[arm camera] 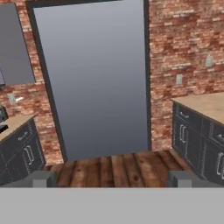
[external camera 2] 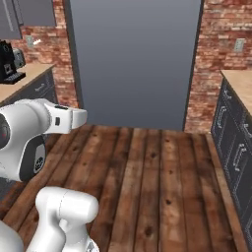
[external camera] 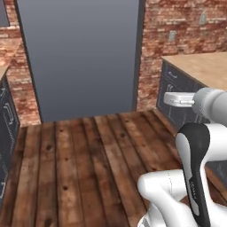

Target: Open the cabinet directly in front. Then move the beer and the mug to the dining counter with the candle on it.

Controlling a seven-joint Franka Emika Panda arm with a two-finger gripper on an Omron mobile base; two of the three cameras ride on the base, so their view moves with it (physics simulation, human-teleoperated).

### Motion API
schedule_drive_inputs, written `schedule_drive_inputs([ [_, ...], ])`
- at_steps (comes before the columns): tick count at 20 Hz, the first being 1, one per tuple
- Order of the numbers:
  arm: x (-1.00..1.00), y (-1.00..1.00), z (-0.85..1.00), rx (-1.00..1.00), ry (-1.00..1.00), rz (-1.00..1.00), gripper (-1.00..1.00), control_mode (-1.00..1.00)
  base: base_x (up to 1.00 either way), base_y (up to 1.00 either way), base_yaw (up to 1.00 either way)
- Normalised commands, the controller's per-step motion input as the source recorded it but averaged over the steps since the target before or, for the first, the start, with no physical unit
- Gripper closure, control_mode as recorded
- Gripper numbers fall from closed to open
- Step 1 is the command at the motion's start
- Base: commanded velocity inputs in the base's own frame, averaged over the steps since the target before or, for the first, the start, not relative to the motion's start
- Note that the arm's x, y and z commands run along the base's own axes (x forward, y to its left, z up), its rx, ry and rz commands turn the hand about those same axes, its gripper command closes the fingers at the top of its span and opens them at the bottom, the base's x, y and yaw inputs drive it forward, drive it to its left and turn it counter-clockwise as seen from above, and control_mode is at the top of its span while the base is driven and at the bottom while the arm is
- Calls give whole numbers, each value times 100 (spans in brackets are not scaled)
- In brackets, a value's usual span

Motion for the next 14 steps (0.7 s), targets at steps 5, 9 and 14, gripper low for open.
schedule_drive_inputs([
  [5, 0, 0, 0, 0, 0, 0, -100, 100, 100, 0, 0],
  [9, 0, 0, 0, 0, 0, 0, -100, 100, 100, 0, 0],
  [14, 0, 0, 0, 0, 0, 0, -100, 100, 100, 0, 0],
])
